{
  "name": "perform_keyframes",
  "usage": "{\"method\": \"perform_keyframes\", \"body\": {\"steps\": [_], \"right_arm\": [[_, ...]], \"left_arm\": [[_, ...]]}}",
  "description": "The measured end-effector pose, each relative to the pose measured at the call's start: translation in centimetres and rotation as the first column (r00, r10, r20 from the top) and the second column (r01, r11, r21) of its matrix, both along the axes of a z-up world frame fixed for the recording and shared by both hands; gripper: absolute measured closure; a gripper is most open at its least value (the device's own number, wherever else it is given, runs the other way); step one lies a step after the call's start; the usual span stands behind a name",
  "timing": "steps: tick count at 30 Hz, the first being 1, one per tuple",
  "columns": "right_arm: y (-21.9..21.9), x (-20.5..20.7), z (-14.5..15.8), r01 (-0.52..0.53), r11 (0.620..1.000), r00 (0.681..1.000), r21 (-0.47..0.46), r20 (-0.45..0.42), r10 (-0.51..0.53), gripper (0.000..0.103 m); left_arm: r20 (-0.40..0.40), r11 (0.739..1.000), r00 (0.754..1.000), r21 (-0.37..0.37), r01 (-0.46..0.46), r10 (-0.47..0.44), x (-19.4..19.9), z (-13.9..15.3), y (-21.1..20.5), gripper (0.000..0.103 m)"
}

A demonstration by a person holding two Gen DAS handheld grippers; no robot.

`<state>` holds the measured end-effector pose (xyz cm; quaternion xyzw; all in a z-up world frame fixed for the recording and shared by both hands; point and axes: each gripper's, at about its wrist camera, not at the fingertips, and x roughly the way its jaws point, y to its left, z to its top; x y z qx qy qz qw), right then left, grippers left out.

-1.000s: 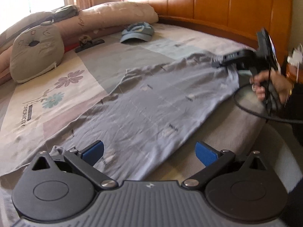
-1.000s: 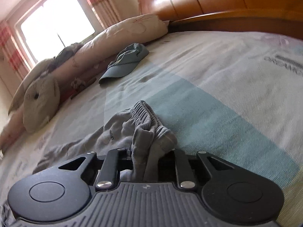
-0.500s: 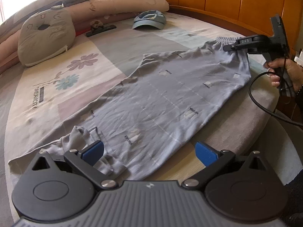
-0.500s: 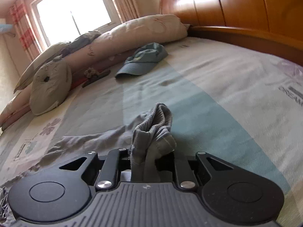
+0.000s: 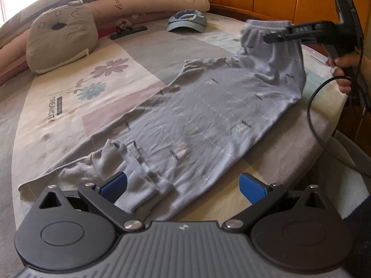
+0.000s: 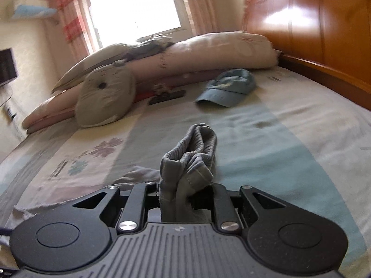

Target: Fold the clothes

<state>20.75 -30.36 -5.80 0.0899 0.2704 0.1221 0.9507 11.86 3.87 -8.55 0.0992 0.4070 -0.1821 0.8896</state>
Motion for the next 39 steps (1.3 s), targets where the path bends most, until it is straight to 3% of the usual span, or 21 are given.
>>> {"method": "perform_keyframes", "body": {"steps": [15, 39], "right_arm": [[12.5, -1.8, 1.4, -0.219, 0.955, 0.975, -0.202, -0.003, 0.223, 0.083], [27.1, -4.2, 2.6, -0.410, 0.860, 0.907, -0.304, -0.035, 0.420, 0.083]], "left_arm": [[0.011, 0.997, 0.997, 0.013, 0.082, -0.082, -1.5, 0.8, 4.8, 0.001], [0.064, 1.000, 0.998, 0.012, -0.022, 0.021, -3.8, 0.4, 11.2, 0.001]]}}
